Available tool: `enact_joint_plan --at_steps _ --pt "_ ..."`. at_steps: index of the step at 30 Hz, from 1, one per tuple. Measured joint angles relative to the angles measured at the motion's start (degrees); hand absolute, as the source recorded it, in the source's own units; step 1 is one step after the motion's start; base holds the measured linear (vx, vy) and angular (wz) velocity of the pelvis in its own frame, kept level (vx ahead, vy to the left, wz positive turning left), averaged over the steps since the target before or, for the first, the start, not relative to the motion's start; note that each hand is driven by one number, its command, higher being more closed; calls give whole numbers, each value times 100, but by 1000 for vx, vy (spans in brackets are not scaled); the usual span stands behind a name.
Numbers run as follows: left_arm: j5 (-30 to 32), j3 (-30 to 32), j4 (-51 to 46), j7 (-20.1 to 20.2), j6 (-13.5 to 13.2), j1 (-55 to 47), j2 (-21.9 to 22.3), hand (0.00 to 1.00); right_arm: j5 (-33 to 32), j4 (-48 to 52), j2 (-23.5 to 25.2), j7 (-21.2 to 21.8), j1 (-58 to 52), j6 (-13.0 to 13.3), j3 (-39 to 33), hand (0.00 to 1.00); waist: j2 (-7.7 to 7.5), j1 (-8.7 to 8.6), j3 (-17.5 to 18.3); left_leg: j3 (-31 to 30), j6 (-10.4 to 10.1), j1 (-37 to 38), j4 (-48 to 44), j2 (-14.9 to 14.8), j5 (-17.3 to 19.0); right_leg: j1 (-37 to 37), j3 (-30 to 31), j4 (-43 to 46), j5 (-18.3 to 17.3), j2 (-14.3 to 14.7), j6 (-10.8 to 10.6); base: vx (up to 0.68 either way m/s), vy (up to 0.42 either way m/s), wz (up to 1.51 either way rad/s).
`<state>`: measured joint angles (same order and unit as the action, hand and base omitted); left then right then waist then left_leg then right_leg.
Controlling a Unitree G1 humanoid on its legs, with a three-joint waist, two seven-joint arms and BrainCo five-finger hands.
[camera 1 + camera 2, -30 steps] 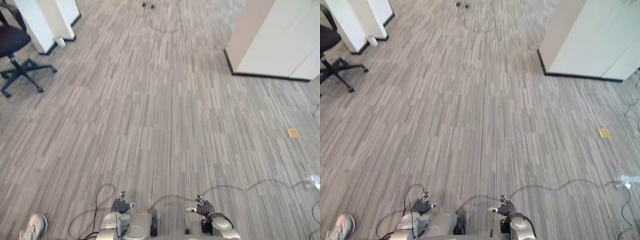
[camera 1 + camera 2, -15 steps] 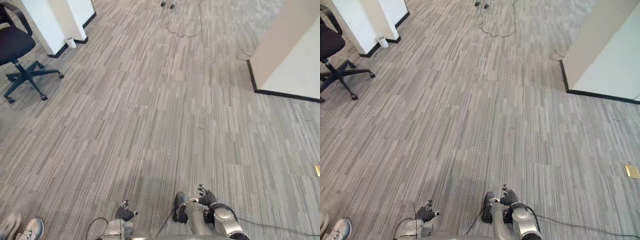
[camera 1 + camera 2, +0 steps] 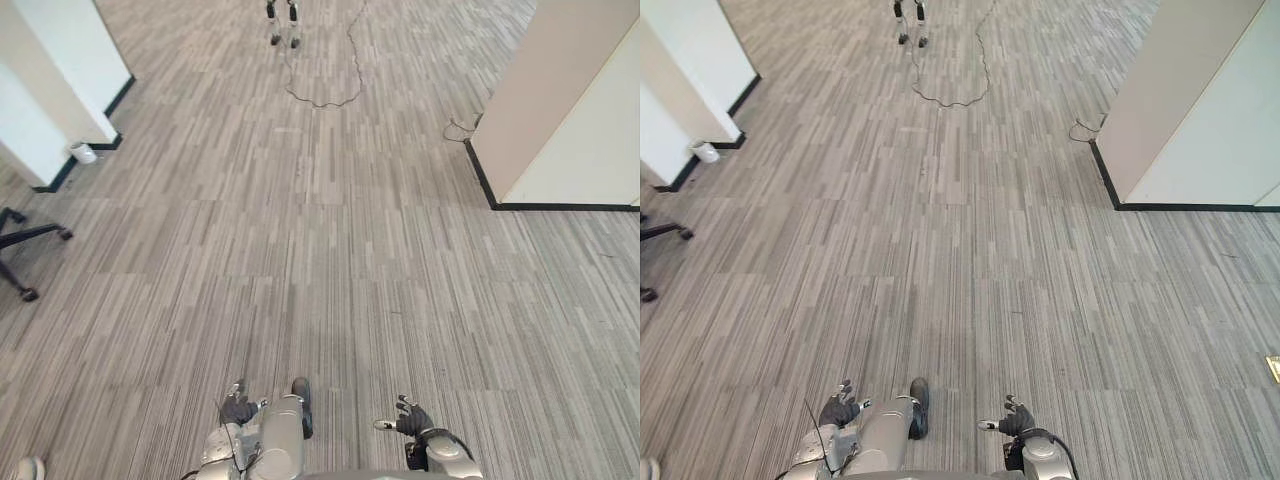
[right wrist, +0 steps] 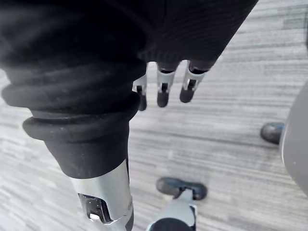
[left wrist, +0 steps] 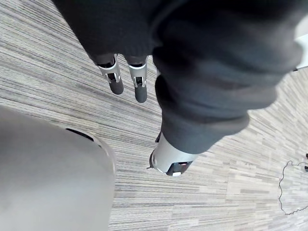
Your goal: Organize washtable
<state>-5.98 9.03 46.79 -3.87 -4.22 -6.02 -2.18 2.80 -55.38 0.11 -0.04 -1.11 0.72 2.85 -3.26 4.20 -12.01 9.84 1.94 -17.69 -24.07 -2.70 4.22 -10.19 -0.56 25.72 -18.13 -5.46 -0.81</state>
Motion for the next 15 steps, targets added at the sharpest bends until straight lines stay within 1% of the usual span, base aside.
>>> enact_joint_plan --at_steps 1,2,3,4,5,6,7,8,9,10,11,12,13,14,15 --pt "3 -22 38 5 13 2 -56 0 4 8 17 4 18 8 0 0 -82 -34 1 45 126 137 0 97 89 230 32 648 126 -114 -185 579 330 -20" --pt "4 -69 133 5 49 50 -148 0 3 42 33 14 28 16 -6 0 -167 -78 -32 76 245 412 15 253 324 554 85 1565 584 -290 -466 443 237 4" --pt "5 -71 238 -17 122 96 -188 0 5 53 20 27 39 30 -20 0 -123 -128 -122 61 383 874 72 396 559 839 6 2574 759 -450 -464 661 327 6" --pt "4 -88 305 -40 129 57 -187 0 7 71 -24 27 70 46 1 0 -86 -155 -147 57 439 1411 257 424 733 1075 -225 3035 559 -511 -258 642 286 7" --pt "4 -148 340 -52 130 23 -193 0 6 94 -59 25 61 54 37 0 -15 -186 -152 29 468 1775 472 428 803 1292 -523 3063 373 -493 -149 626 245 9" --pt "5 -236 361 -57 131 3 -210 0 5 148 -71 26 62 75 53 0 15 -218 -165 -28 465 2095 703 421 838 1534 -802 2851 179 -449 -74 503 177 28" --pt "12 -310 431 -56 129 15 -197 0 5 251 -77 25 72 103 48 0 43 -300 -173 -127 486 2354 896 377 910 1901 -1152 2283 72 -342 -37 399 110 38" --pt "13 -359 477 -55 137 44 -194 0 4 300 -80 25 86 125 44 0 53 -354 -179 -186 470 2461 983 357 938 2093 -1274 1880 59 -277 -65 515 104 46" --pt "43 -435 508 -56 147 59 -203 0 3 332 -111 23 109 137 46 0 58 -365 -183 -238 392 2669 1186 335 973 2390 -1460 733 236 -157 -201 641 113 39" --pt "62 -453 511 -59 148 70 -204 0 0 331 -139 23 119 128 35 0 40 -356 -189 -273 284 2887 1390 350 1037 2498 -1649 -548 751 -75 -247 670 108 33" --pt "66 -454 523 -61 149 68 -203 0 -2 325 -144 23 125 125 25 0 35 -354 -191 -307 205 3033 1462 370 1084 2559 -1685 -1023 987 -59 -244 625 52 36" --pt "101 -460 567 -61 155 68 -198 0 -1 327 -160 23 139 124 16 0 33 -384 -192 -404 -6 3334 1577 384 1213 2644 -1664 -1529 1305 -33 -210 706 10 54" --pt "164 -469 567 -59 151 31 -195 0 0 337 -162 22 147 124 11 0 40 -442 -184 -565 -243 3603 1586 342 1375 2656 -1654 -1544 1414 -9 -147 746 -18 69" --pt "206 -483 566 -56 149 -21 -195 0 -4 351 -163 24 148 124 3 0 59 -491 -168 -667 -343 3690 1522 278 1493 2653 -1621 -1415 1492 37 -20 798 -57 97" --pt "224 -493 575 -41 148 -47 -165 0 -1 394 -164 26 147 119 -73 0 160 -564 -128 -923 -435 3687 1137 99 1653 2656 -1534 -1068 1945 150 378 655 -73 85"
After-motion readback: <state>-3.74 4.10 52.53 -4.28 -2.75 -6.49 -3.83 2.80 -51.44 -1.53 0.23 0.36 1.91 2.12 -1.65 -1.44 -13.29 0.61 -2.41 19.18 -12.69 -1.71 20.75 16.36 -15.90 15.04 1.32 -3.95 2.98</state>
